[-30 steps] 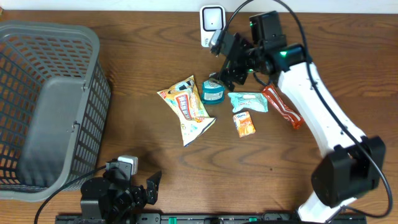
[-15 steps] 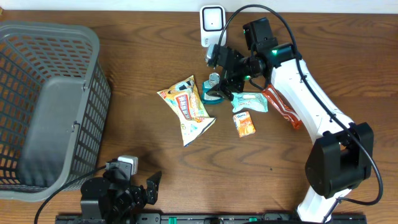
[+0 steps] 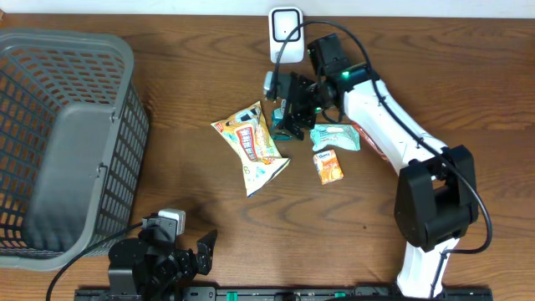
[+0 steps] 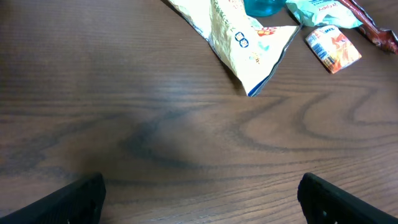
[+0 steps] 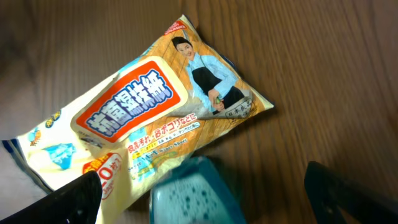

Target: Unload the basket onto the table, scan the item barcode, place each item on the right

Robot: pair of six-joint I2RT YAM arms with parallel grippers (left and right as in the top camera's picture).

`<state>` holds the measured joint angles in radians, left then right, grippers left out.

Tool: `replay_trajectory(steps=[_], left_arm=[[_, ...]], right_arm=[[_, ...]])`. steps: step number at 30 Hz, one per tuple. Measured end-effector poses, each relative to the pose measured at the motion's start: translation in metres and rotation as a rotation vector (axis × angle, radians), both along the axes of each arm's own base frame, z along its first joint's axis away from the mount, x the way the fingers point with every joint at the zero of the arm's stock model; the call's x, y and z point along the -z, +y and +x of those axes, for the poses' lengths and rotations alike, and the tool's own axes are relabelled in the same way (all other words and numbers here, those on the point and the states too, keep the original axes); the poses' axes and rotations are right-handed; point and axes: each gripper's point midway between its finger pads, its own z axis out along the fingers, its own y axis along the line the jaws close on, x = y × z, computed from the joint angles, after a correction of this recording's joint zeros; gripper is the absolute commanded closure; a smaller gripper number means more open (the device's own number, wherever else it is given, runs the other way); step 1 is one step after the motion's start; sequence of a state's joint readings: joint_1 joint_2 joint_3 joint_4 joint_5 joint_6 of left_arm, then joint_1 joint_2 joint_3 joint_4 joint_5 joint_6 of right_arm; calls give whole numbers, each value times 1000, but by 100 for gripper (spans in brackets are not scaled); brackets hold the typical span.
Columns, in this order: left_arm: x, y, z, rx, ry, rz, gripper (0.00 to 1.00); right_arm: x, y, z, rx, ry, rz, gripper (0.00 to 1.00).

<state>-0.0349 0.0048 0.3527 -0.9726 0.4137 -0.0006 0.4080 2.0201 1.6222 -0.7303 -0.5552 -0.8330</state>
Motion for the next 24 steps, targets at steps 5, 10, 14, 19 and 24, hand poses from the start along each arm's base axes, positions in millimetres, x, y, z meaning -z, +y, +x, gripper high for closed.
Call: replay_trajectory(steps=[5, 10, 14, 19, 24], left_arm=[[0, 0, 0, 0, 0, 0, 2], [0, 0, 0, 0, 0, 0, 1], [0, 0, 0, 0, 0, 0, 1], [0, 0, 0, 0, 0, 0, 1], [0, 0, 0, 0, 0, 0, 2]], right_arm=[[6, 3, 5, 7, -42, -48, 1], [9, 2, 8, 14, -46, -57, 4], [9, 2, 9, 10, -49, -57, 18], [9, 0, 10, 13, -58, -72, 40], [10, -4, 16, 29, -80, -101, 60]])
